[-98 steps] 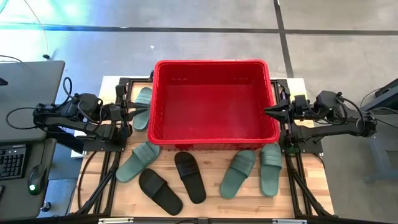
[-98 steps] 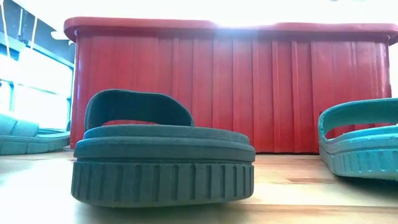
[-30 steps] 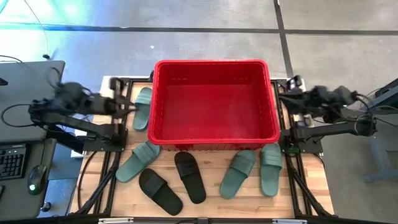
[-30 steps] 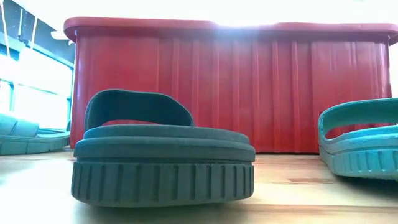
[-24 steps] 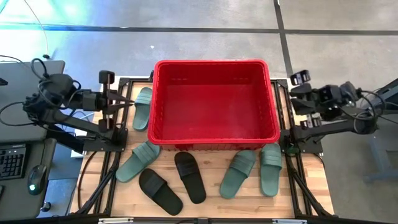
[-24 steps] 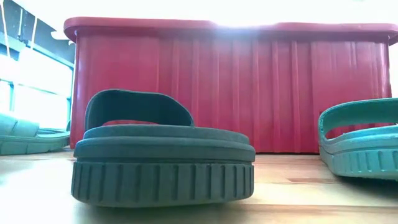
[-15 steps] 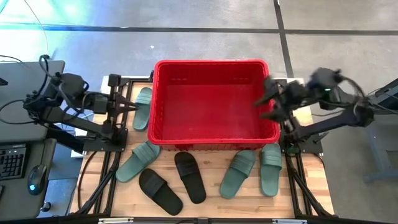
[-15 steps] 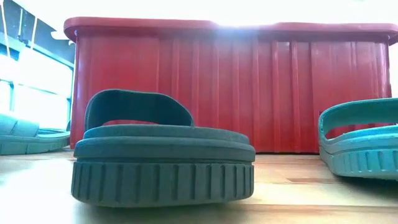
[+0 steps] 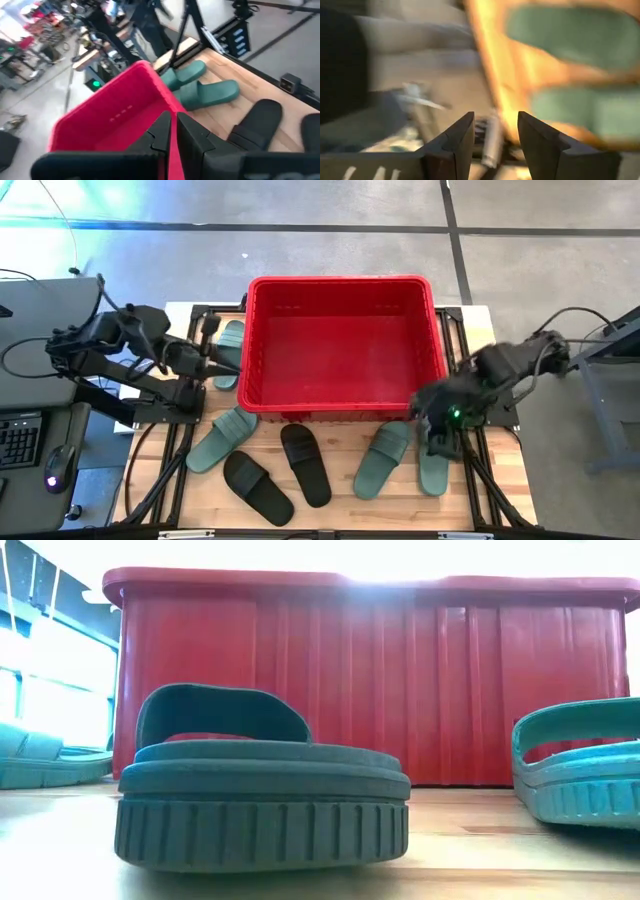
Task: Pick and place slides into bin
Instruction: Put the green slide into the red bin
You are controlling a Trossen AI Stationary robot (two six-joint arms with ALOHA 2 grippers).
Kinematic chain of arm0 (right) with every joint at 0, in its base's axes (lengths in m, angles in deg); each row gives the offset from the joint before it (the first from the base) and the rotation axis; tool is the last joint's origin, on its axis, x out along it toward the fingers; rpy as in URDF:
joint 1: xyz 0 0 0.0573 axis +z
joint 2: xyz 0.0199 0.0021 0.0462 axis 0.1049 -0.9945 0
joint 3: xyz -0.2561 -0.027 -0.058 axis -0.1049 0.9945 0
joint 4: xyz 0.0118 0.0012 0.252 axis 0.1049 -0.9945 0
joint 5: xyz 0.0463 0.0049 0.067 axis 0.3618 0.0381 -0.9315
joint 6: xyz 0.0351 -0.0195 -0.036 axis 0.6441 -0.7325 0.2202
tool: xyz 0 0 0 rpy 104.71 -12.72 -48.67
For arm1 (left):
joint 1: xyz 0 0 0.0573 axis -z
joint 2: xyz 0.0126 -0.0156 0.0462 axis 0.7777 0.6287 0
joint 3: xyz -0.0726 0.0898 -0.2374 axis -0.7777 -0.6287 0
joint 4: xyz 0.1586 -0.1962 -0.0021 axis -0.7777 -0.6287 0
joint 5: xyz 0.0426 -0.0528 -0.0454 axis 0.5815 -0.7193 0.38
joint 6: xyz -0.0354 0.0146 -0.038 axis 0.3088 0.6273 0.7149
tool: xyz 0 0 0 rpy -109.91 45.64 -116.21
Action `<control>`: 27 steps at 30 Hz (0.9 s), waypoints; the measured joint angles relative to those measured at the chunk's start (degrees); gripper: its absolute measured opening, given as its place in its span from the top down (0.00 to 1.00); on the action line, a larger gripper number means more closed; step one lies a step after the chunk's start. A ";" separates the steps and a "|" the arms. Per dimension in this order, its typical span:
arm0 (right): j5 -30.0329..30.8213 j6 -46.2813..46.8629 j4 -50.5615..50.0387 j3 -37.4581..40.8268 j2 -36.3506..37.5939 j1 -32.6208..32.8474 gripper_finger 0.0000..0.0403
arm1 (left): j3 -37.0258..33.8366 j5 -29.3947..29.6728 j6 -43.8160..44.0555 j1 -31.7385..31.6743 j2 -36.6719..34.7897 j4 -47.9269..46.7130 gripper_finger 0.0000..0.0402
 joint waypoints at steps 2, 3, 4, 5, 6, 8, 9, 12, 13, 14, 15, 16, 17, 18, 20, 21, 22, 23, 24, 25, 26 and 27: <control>4.04 0.97 -5.29 0.06 -2.07 2.96 0.65 | 0.00 -0.86 -0.44 0.02 1.12 -0.85 0.95; 6.00 0.06 -4.74 0.28 -2.95 4.30 0.65 | 0.00 -0.77 -0.47 0.02 1.64 -1.33 0.95; 8.25 -1.15 -3.03 0.95 -3.42 5.36 0.65 | 0.00 -0.16 -0.46 0.00 2.16 -1.90 0.95; 10.96 -1.61 -1.54 1.47 -4.08 6.40 0.65 | 0.00 0.51 -0.51 0.00 2.72 -2.49 0.95; 13.21 -1.57 -0.28 1.79 -4.84 7.33 0.65 | 0.00 1.04 -0.52 0.00 3.34 -2.78 0.95; 15.67 -0.34 -1.34 2.53 -6.62 8.70 0.65 | -0.02 1.91 -0.45 0.00 4.37 -2.54 0.95; 15.56 0.44 -3.02 3.06 -7.58 9.48 0.65 | -0.02 2.33 -0.34 0.00 4.90 -2.17 0.95; 10.03 2.56 -4.21 5.12 -9.70 11.94 0.65 | -0.02 2.81 -0.02 0.00 5.80 -1.48 0.95; 7.48 2.42 -3.86 6.14 -10.17 12.90 0.65 | 0.00 2.81 0.03 0.00 6.02 -1.10 0.95; 5.24 2.31 -3.39 7.00 -10.66 13.92 0.65 | 0.00 2.81 0.23 0.00 6.13 -1.05 0.95; 3.22 2.72 -2.79 7.64 -11.28 14.75 0.65 | -0.02 2.79 0.53 0.00 6.17 -1.12 0.95; 2.05 3.76 -2.58 8.35 -11.96 15.40 0.65 | -0.02 2.76 0.66 0.00 6.16 -1.06 0.95; 1.60 4.87 -2.70 9.16 -12.62 15.97 0.65 | -0.02 2.74 0.66 0.00 6.12 -1.09 0.95; 1.60 5.99 -2.98 9.72 -13.38 16.58 0.65 | 0.00 2.72 0.68 0.01 6.09 -1.05 0.95; 2.07 7.65 -2.62 10.16 -14.62 17.53 0.65 | 0.00 2.71 0.67 0.00 6.11 -0.54 0.95; 2.49 7.80 -2.52 10.35 -15.20 17.95 0.65 | 0.00 2.70 0.72 0.00 6.11 -0.23 0.95; 2.75 7.78 -2.52 10.37 -15.87 18.28 0.65 | 0.00 2.64 1.49 0.00 6.09 -0.12 0.95; 2.93 7.65 -2.46 10.43 -16.54 18.46 0.65 | 0.00 2.61 2.65 0.00 6.06 -0.12 0.95; 3.16 7.18 -2.30 10.43 -17.12 18.52 0.65 | 0.00 2.61 3.46 0.00 6.08 -0.12 0.95; 3.29 6.50 -2.29 10.43 -17.60 18.54 0.65 | 0.00 2.59 3.68 0.00 6.10 -0.12 0.95; 3.47 6.16 -2.31 10.43 -18.04 18.52 0.65 | 0.00 2.61 3.67 0.00 6.19 -0.14 0.95; 3.76 5.71 -2.38 10.43 -18.45 18.47 0.65 | 0.00 2.59 3.73 0.00 6.46 -0.12 0.95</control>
